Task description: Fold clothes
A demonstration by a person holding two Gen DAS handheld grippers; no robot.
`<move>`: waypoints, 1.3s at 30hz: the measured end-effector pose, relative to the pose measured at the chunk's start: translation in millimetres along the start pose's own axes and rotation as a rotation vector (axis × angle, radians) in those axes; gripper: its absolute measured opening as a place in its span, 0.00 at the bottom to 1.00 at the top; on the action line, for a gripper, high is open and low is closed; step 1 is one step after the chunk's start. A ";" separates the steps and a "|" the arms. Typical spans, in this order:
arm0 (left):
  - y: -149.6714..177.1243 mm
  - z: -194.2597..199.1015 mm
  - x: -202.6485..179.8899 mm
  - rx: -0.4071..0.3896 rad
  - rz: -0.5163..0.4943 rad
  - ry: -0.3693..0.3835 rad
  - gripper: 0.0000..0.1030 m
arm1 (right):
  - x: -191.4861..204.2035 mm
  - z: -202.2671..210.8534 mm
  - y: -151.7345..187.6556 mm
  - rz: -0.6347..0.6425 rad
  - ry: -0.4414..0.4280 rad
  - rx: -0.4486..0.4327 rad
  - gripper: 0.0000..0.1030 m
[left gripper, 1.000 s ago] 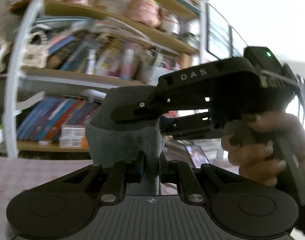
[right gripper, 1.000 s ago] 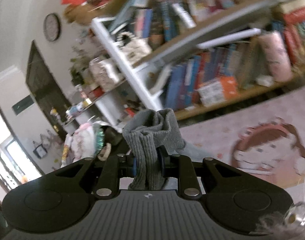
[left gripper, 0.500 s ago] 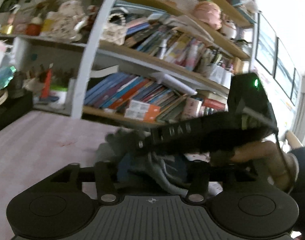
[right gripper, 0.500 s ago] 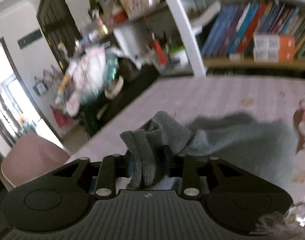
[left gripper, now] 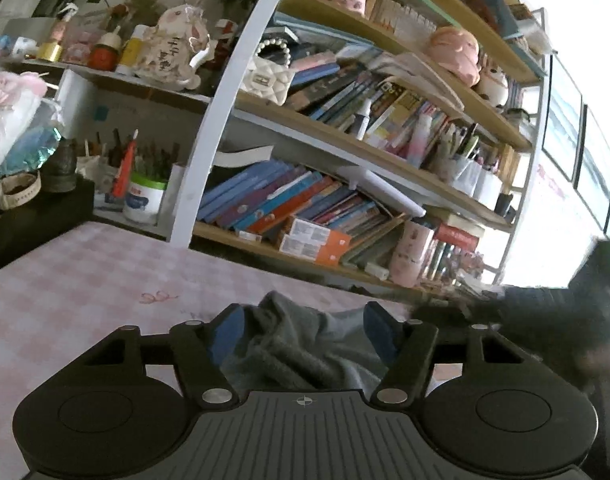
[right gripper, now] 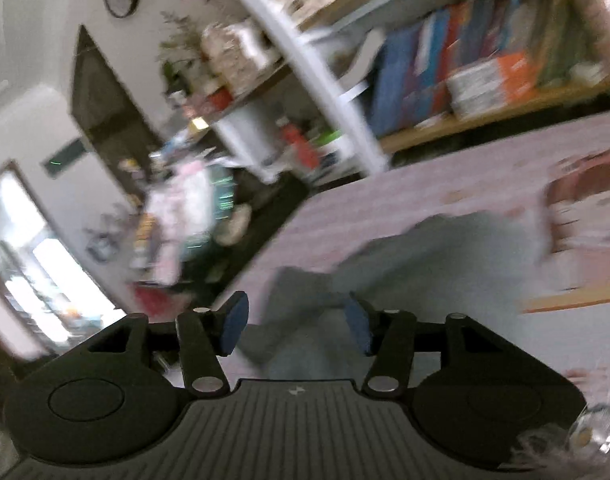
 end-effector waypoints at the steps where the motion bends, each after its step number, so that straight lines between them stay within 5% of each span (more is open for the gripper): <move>1: -1.5 -5.9 -3.4 0.003 -0.017 -0.003 0.64 | -4.7 7.1 5.4 0.039 0.056 -0.004 0.59; 4: 2.2 -28.6 -7.1 0.042 -0.043 -0.062 0.63 | -19.2 22.5 23.6 0.135 0.200 0.000 0.63; 8: 16.9 -49.3 -8.1 0.092 -0.022 -0.115 0.18 | -42.5 20.6 47.6 0.094 0.249 0.057 0.64; 11: 9.0 -36.6 -6.9 0.046 0.061 -0.057 0.08 | -52.0 12.2 58.7 0.055 0.237 0.088 0.64; 13: -6.7 -18.5 -4.1 -0.015 0.153 0.028 0.08 | -53.4 10.5 60.2 0.040 0.221 0.085 0.66; 15: -10.8 -17.8 2.7 -0.013 0.182 0.031 0.08 | -54.1 9.5 59.8 0.018 0.200 0.078 0.69; 18: 17.0 -52.5 28.6 0.132 0.154 -0.104 0.10 | -52.6 8.9 58.5 -0.007 0.181 0.070 0.70; 20: 31.3 -58.3 41.4 0.149 0.234 -0.110 0.17 | -51.9 8.7 57.3 -0.026 0.162 0.067 0.71; 22: 26.1 -52.1 39.4 0.124 0.238 -0.083 0.34 | -54.1 9.0 53.8 -0.053 0.145 0.061 0.72; 23: 23.4 -49.0 38.3 0.111 0.240 -0.070 0.65 | -57.0 8.7 51.2 -0.075 0.136 0.057 0.72; 24: 20.8 -45.8 37.2 0.099 0.241 -0.057 0.84 | -60.7 8.0 48.3 -0.102 0.126 0.052 0.72; 29: 29.1 -56.8 31.1 0.185 0.201 -0.077 0.82 | -81.3 0.2 39.1 -0.273 0.073 0.040 0.72; 31: 36.9 -64.0 31.8 0.218 0.226 -0.079 0.71 | -86.1 -3.9 39.5 -0.325 0.053 0.046 0.70; 36: 42.6 -64.0 17.7 0.239 0.238 -0.033 0.51 | -86.6 5.8 40.6 -0.307 0.049 0.043 0.43; 39: 49.5 -62.4 -3.1 0.270 0.236 0.034 0.47 | -89.0 26.8 41.6 -0.270 0.075 0.033 0.43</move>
Point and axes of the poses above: each gripper's, at about its wrist camera, not at the fingertips, and z roughly against the way its jaws point, x to its left, y to its underside, the point moved 6 cm from there along -z, roughly the way its jaws point, and after that the axes turned 9 degrees about -y, right-handed, at the moved point
